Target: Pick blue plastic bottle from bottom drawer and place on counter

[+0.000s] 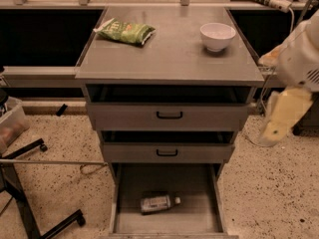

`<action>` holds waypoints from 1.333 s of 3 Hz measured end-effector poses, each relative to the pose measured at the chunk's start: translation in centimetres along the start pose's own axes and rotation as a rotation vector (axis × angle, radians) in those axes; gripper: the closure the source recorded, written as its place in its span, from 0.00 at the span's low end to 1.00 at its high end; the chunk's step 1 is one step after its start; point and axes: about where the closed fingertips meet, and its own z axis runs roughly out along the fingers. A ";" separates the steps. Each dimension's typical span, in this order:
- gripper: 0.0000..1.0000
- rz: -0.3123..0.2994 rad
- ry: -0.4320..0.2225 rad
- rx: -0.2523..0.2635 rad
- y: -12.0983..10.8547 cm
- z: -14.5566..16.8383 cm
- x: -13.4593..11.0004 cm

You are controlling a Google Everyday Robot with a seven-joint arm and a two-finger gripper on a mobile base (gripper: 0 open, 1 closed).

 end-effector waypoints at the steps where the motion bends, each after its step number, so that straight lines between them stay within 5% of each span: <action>1: 0.00 -0.024 -0.084 -0.080 1.9 8.9 -1.0; 2: 0.00 -0.034 -0.151 -0.120 2.8 16.4 -1.4; 4: 0.00 -0.026 -0.171 -0.122 3.2 17.5 -1.4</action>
Offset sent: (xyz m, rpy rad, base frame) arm 0.0351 0.0650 -0.2380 0.2350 0.1104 0.1374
